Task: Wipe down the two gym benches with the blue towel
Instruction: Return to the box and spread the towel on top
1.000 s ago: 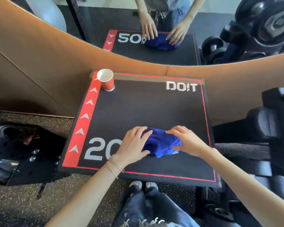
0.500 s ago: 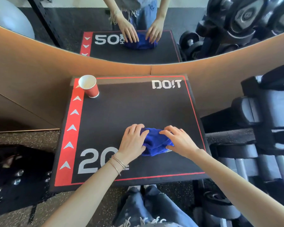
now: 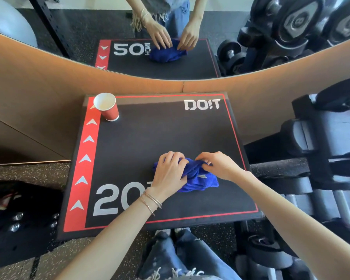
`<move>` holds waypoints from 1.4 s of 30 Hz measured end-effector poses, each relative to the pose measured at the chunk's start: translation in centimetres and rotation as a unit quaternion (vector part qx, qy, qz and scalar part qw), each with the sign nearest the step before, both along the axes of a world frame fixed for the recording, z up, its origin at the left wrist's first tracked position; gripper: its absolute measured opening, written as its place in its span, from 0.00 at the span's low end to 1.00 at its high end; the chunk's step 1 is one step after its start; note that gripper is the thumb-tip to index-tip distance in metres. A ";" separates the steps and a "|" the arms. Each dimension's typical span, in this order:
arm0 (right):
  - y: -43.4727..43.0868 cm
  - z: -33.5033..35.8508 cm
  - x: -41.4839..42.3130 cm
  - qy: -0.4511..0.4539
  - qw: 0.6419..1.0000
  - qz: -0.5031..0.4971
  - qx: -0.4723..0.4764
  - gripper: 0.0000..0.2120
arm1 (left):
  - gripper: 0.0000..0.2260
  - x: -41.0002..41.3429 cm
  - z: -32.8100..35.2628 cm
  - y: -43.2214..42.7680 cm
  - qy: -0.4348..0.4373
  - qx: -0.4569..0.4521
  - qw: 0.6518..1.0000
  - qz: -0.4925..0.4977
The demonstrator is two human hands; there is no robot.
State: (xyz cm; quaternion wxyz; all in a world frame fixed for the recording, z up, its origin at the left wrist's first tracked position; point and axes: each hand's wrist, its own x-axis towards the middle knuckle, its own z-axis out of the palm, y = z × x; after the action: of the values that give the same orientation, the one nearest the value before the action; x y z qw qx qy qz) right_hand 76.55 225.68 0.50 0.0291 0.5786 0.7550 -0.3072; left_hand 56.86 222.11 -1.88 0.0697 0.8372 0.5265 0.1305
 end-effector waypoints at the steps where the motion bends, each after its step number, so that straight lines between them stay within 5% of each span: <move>1: 0.1 -0.1 0.2 0.032 0.999 -0.022 -0.021 0.15 | 0.11 -0.1 0.2 0.5 -0.011 0.001 1.000 0.006; 4: -0.2 0.3 -0.1 0.105 0.993 -0.024 -0.039 0.21 | 0.11 -0.7 0.8 2.2 -0.024 -0.059 0.998 0.024; 7: -0.6 0.2 -0.8 0.010 0.998 0.051 0.020 0.31 | 0.13 -1.1 1.8 3.2 -0.075 -0.129 0.988 0.038; 11: -0.4 -0.5 -1.4 -0.042 0.992 0.083 0.085 0.22 | 0.19 -1.4 2.3 3.6 -0.048 -0.166 0.985 -0.003; 16: 0.2 0.7 -1.0 -0.012 0.997 0.029 0.069 0.17 | 0.43 -2.9 0.8 2.2 0.043 -0.183 0.981 -0.044; 24: 0.2 0.5 -1.1 0.036 0.997 0.019 0.066 0.24 | 0.15 -4.9 0.5 2.2 -0.065 -0.066 0.996 -0.013; 30: -2.7 -0.6 -2.7 -0.056 0.975 0.136 0.167 0.35 | 0.26 -5.2 -0.4 2.2 0.010 -0.094 0.994 -0.058; 34: -4.0 -1.9 -6.1 -0.078 0.961 0.099 0.247 0.40 | 0.13 -4.3 -0.9 2.1 -0.041 -0.115 0.993 -0.009; 38: -2.8 -1.1 -7.3 -0.149 0.961 0.068 0.224 0.22 | 0.09 -4.5 -0.3 2.5 -0.090 -0.123 0.988 -0.012; 42: -1.0 1.1 -5.2 -0.067 0.991 0.052 0.106 0.11 | 0.20 -5.4 0.3 2.6 -0.066 -0.168 0.983 -0.028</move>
State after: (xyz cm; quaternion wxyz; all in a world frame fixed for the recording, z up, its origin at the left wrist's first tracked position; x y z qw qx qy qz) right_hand 71.33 224.64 1.61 0.0340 0.5580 0.8085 -0.1838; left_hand 51.46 224.70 -1.54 0.2475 0.8176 0.5115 0.0930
